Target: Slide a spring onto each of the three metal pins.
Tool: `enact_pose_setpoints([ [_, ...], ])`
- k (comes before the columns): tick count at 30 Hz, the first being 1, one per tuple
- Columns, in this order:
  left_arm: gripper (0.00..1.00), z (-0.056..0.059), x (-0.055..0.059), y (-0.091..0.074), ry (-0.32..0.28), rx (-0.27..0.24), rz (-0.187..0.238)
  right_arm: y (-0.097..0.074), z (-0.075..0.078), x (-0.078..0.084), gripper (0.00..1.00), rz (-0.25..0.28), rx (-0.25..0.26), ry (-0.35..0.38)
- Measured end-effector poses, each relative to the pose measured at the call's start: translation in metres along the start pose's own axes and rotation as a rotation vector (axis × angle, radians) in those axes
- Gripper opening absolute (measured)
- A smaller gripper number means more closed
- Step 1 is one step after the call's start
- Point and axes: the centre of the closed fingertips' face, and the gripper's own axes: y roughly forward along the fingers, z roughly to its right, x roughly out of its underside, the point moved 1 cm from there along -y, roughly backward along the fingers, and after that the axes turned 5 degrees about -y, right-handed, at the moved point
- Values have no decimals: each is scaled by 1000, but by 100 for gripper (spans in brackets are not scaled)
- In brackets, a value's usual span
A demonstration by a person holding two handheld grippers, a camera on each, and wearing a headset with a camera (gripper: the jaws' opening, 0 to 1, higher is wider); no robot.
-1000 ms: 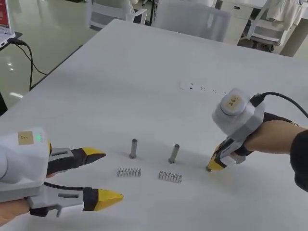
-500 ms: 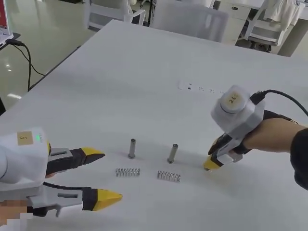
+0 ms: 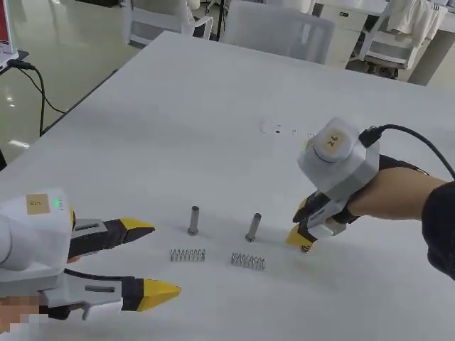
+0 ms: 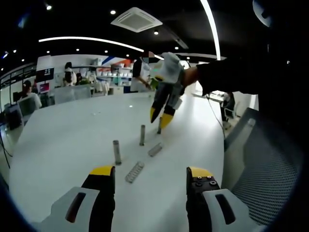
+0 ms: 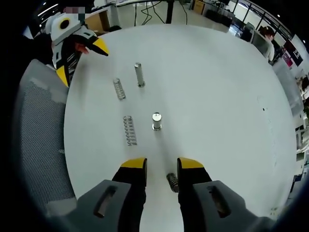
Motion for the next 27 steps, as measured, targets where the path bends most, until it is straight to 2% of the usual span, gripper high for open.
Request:
enact_pose_setpoints([
  [14, 53, 2, -2, 0, 9, 5, -4, 10, -29, -15, 19, -15, -53, -69],
  [27, 51, 4, -3, 1, 12, 8, -6, 26, -41, -21, 14, -33, -75, -113],
])
